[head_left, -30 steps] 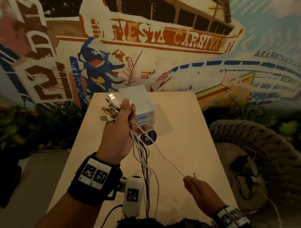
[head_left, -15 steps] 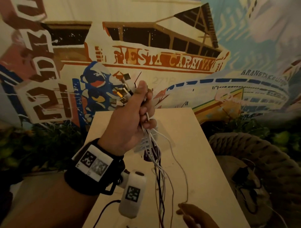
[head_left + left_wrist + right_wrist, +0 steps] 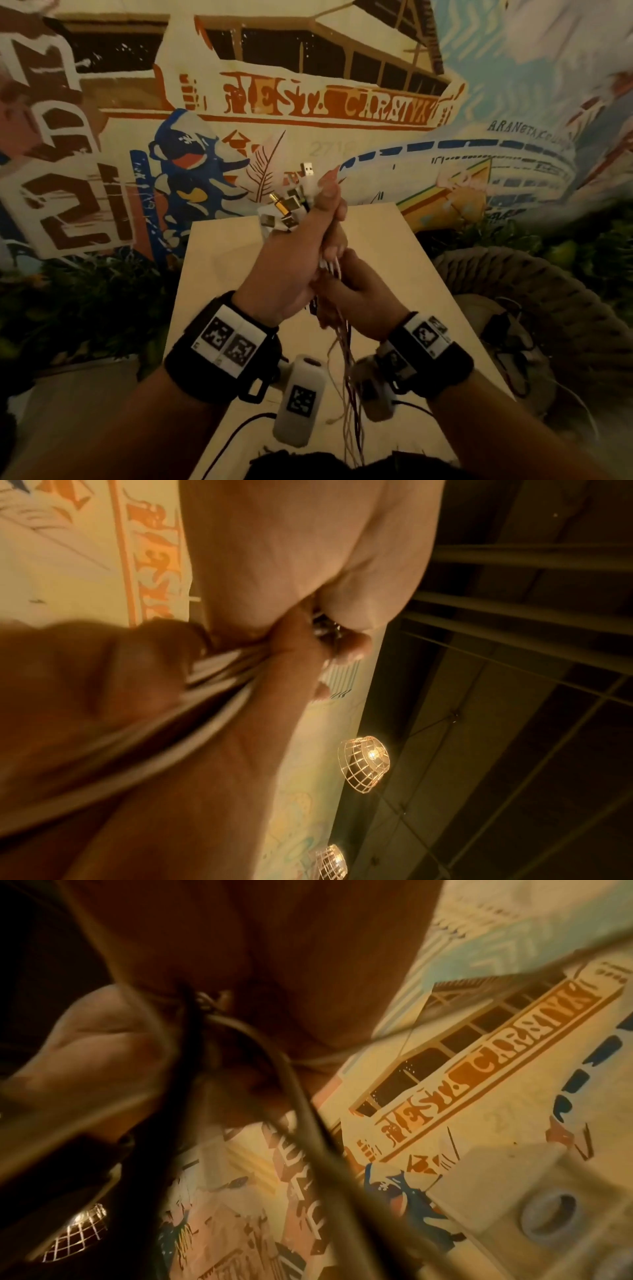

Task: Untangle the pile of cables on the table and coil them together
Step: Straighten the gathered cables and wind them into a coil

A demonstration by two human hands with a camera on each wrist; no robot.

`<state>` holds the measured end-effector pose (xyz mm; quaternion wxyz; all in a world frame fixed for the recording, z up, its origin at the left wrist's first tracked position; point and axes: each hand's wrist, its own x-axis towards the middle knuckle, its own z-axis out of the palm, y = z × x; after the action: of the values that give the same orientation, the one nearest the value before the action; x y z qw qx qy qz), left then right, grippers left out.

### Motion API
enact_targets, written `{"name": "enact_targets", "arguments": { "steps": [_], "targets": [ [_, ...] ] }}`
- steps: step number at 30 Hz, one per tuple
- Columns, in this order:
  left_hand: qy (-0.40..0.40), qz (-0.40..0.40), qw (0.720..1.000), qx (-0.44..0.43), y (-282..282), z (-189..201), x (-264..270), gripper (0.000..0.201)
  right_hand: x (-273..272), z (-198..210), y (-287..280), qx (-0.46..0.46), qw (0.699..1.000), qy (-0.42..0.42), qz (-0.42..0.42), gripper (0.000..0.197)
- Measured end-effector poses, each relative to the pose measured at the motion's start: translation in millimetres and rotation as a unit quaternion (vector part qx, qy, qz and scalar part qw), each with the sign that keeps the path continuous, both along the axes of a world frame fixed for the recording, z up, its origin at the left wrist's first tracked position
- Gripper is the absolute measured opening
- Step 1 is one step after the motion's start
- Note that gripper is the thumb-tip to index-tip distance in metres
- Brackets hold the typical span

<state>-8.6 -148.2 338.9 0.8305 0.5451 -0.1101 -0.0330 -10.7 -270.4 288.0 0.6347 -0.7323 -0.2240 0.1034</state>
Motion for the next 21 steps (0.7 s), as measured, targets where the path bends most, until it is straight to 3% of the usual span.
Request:
{"name": "enact_targets", "arguments": {
  "steps": [7,12,16,21],
  "targets": [
    [0.023,0.001,1.000,-0.006,55.2,6.2,10.7,0.034,-16.9,-64.0,-4.9,-0.047,0.991,0.123,0.022,0.059],
    [0.049,0.045,0.998,-0.021,76.5,13.6,22.7,0.038,-24.9,-111.9,-40.7,-0.174,0.967,0.186,-0.017,0.057],
    [0.074,0.076,0.994,-0.030,83.5,15.3,32.4,0.038,-40.2,-152.8,-81.4,-0.251,0.942,0.217,-0.048,0.073],
    [0.107,0.070,0.991,-0.026,72.8,5.8,39.0,0.037,-57.2,-177.1,-116.4,-0.299,0.918,0.256,-0.044,0.056]
  ]
}}
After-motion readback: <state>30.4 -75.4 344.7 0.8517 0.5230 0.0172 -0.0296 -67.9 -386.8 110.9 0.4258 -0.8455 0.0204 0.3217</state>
